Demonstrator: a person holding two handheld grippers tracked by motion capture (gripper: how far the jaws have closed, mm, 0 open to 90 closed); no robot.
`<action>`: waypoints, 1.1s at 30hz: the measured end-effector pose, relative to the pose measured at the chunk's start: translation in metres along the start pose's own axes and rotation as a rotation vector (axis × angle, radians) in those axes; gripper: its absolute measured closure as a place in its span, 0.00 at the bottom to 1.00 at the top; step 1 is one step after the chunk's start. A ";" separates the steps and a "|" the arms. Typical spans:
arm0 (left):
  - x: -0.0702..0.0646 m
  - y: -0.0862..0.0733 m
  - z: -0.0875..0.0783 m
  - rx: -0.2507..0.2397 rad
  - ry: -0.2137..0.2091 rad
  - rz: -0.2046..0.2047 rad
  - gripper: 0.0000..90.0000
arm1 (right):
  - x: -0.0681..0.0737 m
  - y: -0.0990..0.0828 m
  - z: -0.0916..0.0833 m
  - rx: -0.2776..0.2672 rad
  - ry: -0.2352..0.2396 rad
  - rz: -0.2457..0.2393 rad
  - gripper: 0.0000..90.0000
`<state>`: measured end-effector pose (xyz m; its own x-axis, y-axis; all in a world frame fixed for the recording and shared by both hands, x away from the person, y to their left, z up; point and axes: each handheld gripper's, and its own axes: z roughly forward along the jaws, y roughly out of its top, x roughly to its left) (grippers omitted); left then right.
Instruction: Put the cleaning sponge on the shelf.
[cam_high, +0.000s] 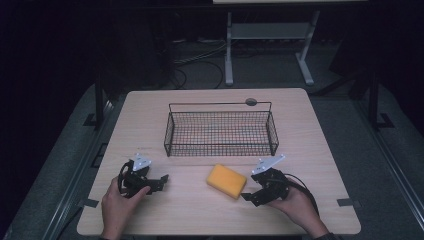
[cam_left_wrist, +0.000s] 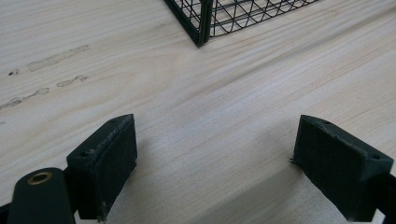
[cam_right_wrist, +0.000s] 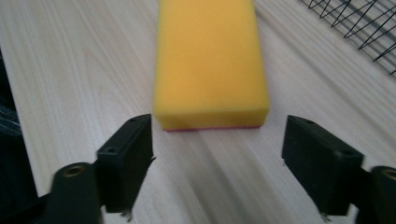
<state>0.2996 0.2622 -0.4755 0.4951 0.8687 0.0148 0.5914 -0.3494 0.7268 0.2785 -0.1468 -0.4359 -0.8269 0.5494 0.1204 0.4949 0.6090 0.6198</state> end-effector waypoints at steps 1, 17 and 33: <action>0.000 0.000 0.000 0.003 -0.002 0.001 0.14 | 0.000 0.000 0.000 0.000 0.000 0.000 0.24; 0.000 0.000 0.000 0.000 -0.002 -0.002 0.14 | 0.000 0.029 0.005 0.032 -0.048 -0.001 0.14; 0.000 0.000 0.000 0.001 -0.002 -0.003 0.14 | 0.003 0.049 0.027 0.095 -0.025 -0.041 0.12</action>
<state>0.2995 0.2620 -0.4755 0.4946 0.8690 0.0115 0.5931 -0.3472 0.7264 0.3074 -0.1002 -0.4259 -0.8403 0.5368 0.0763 0.4852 0.6818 0.5474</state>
